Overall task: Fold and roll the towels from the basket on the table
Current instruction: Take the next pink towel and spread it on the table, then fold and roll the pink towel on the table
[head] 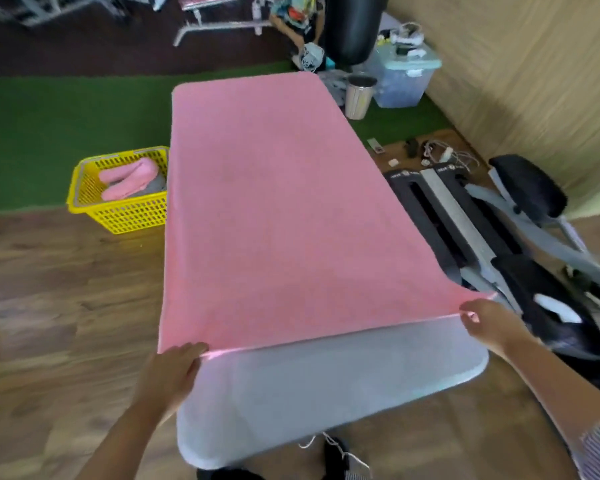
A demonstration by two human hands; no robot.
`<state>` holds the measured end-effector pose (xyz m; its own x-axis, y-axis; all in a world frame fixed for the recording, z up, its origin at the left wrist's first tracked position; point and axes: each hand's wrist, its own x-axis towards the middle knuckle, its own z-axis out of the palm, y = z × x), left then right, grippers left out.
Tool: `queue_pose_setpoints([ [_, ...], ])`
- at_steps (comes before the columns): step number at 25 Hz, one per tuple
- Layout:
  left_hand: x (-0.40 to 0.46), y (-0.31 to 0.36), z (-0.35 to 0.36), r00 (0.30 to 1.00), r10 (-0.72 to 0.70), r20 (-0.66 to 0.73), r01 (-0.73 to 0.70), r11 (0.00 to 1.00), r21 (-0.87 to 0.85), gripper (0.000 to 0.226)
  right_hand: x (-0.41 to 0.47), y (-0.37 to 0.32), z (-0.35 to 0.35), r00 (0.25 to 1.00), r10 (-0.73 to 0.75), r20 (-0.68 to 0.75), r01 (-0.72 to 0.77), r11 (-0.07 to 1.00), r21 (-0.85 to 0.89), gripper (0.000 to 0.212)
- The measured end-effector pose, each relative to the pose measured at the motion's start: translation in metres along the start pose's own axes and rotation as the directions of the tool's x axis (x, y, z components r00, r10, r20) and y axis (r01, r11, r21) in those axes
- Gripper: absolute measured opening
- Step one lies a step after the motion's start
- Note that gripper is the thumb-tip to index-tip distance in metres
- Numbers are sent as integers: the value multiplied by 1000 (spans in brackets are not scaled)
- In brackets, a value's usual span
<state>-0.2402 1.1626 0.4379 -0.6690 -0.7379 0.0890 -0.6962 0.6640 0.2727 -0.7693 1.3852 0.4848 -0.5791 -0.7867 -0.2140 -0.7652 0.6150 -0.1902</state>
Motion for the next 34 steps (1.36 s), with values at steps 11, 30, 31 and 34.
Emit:
queue_pose_setpoints([
  [11, -81, 61, 14, 969, -239, -65, 247, 944, 220, 30, -21, 66, 19, 949, -293, 117, 277, 952, 131, 19],
  [30, -100, 91, 21, 869, -406, -283, 455, 880, 137, 33, -39, 74, 10, 993, -52, 110, 2, 910, 414, 4],
  [31, -95, 93, 20, 854, -435, -287, 483, 867, 124, 30, -37, 71, 8, 994, -58, 96, 15, 920, 392, 3],
  [34, -86, 99, 21, 803, -525, -281, 555, 831, 34, 9, -32, 65, 11, 993, -68, 95, 31, 939, 343, 8],
])
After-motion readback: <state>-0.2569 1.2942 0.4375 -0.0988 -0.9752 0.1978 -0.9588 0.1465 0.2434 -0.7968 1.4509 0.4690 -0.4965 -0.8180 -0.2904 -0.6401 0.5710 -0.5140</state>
